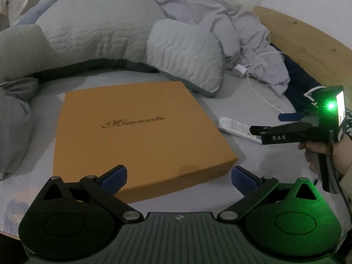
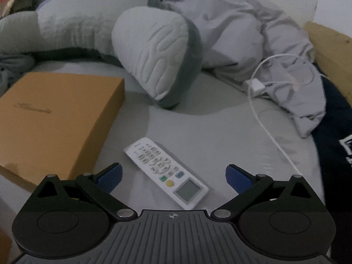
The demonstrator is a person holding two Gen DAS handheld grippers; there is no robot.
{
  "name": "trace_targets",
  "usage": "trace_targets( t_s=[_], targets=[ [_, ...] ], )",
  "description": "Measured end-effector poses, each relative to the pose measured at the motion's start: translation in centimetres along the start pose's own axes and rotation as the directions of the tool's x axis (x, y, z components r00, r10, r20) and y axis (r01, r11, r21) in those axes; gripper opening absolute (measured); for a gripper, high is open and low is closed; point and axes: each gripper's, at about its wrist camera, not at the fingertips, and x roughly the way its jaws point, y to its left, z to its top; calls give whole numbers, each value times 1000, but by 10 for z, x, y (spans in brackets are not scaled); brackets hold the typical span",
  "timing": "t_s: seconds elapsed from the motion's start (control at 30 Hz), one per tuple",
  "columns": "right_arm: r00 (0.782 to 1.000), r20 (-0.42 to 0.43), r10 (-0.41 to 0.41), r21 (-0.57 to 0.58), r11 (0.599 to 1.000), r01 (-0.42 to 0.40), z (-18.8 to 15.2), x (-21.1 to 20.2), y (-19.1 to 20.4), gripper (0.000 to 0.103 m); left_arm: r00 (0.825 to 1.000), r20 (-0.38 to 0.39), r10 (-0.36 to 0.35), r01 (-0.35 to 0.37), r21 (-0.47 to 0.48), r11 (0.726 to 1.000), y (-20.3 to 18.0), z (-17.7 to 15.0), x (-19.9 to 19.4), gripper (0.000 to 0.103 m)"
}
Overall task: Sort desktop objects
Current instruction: 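Close the right gripper on the white remote control and lift it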
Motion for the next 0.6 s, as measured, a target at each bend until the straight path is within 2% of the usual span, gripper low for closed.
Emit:
trace_targets(
  t_s=[0.2, 0.4, 0.6],
  targets=[
    [999, -27, 39, -67, 997, -40, -2, 29, 11, 84, 1000, -6, 1, -1, -10, 1000, 6, 1, 7, 103],
    [997, -48, 59, -87, 994, -63, -3, 56, 8, 84, 1000, -9, -1, 1, -13, 1000, 8, 0, 11, 103],
    [989, -51, 137, -52, 989, -140, -4, 75, -8, 85, 1000, -8, 17, -17, -2, 1000, 8, -3, 16, 103]
  ],
)
